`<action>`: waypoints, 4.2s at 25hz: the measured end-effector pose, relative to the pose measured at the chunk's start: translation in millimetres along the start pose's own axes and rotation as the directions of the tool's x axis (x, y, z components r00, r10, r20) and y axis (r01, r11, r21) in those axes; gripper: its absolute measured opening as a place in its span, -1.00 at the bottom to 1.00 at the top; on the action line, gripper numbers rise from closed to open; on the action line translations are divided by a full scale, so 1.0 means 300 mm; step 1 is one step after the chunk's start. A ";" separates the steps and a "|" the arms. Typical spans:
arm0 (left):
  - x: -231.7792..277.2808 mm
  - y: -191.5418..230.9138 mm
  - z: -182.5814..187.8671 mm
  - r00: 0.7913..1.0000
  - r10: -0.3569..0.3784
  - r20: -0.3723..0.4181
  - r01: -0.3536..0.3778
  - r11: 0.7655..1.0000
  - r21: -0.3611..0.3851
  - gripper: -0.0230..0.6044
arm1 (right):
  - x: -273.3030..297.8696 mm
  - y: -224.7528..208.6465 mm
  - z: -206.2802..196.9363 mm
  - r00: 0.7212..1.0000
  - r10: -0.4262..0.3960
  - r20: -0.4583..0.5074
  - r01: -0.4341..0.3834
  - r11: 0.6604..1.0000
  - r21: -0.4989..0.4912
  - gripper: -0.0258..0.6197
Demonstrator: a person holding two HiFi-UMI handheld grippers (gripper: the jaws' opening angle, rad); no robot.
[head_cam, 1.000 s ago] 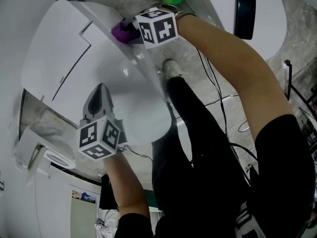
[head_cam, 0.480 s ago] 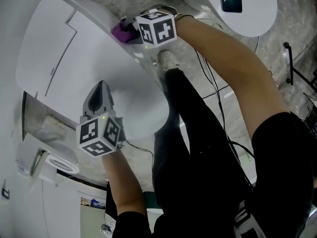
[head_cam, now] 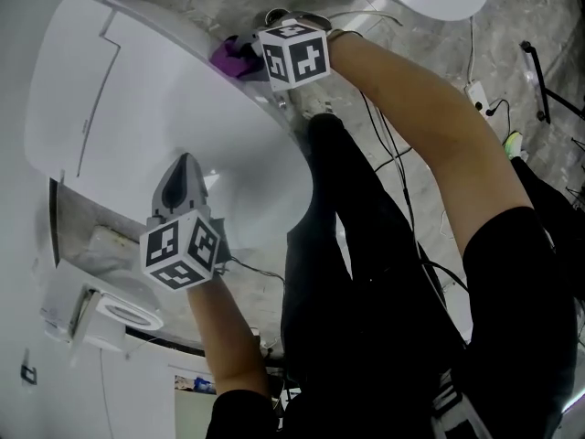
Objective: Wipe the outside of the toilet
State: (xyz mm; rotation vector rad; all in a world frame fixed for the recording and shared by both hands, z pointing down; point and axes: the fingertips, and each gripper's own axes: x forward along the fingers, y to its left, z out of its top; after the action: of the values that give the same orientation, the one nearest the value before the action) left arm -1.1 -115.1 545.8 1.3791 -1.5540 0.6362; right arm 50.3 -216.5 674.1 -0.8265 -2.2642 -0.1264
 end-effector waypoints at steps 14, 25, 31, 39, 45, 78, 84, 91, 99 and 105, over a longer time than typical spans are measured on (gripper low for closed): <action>-0.074 -0.134 -0.177 0.998 -0.068 -0.014 0.068 0.996 0.056 -0.90 | -0.025 0.280 -0.061 0.995 -0.097 -0.006 0.097 0.989 0.108 -0.67; -0.087 -0.279 -0.340 0.995 -0.096 -0.031 0.098 0.993 0.061 -0.90 | -0.046 0.426 -0.091 0.988 -0.154 0.025 0.150 0.982 0.114 -0.67; -0.162 -0.365 -0.443 0.998 -0.058 -0.006 0.058 0.997 0.053 -0.90 | -0.045 0.596 -0.133 0.990 -0.141 0.024 0.138 0.985 0.103 -0.67; -0.220 -0.473 -0.644 0.999 0.005 0.051 -0.003 0.999 -0.038 -0.90 | 0.007 0.816 -0.169 0.989 -0.145 0.024 0.142 0.987 0.081 -0.67; -0.298 -0.464 -0.813 0.994 0.078 0.076 -0.062 0.978 -0.201 -0.90 | 0.037 0.943 -0.150 0.986 -0.162 0.028 0.159 0.983 0.086 -0.67; -0.599 -0.230 -1.527 0.995 0.068 0.078 -0.040 0.947 -0.319 -0.90 | 0.380 1.288 0.067 0.912 -0.395 -0.112 0.408 0.842 0.353 -0.67; -0.660 -0.099 -1.600 0.992 0.059 0.113 -0.020 0.949 -0.316 -0.90 | 0.498 1.307 0.159 0.879 -0.462 -0.116 0.469 0.794 0.387 -0.67; -0.729 0.024 -1.769 0.996 0.020 0.088 0.012 0.936 -0.352 -0.90 | 0.645 1.288 0.306 0.796 -0.583 -0.161 0.592 0.696 0.405 -0.67; -0.788 0.207 -1.817 0.994 -0.019 0.111 0.053 0.948 -0.314 -0.90 | 0.745 1.220 0.428 0.672 -0.716 -0.189 0.702 0.533 0.473 -0.67; -0.773 0.323 -1.841 0.993 -0.044 0.110 0.074 0.955 -0.286 -0.90 | 0.766 1.172 0.475 0.574 -0.800 -0.176 0.727 0.398 0.559 -0.67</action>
State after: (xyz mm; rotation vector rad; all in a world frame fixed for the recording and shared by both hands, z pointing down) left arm 56.4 486.7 599.2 1.2450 -1.6081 0.2885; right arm 50.9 227.0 669.0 0.6291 -2.4037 0.2117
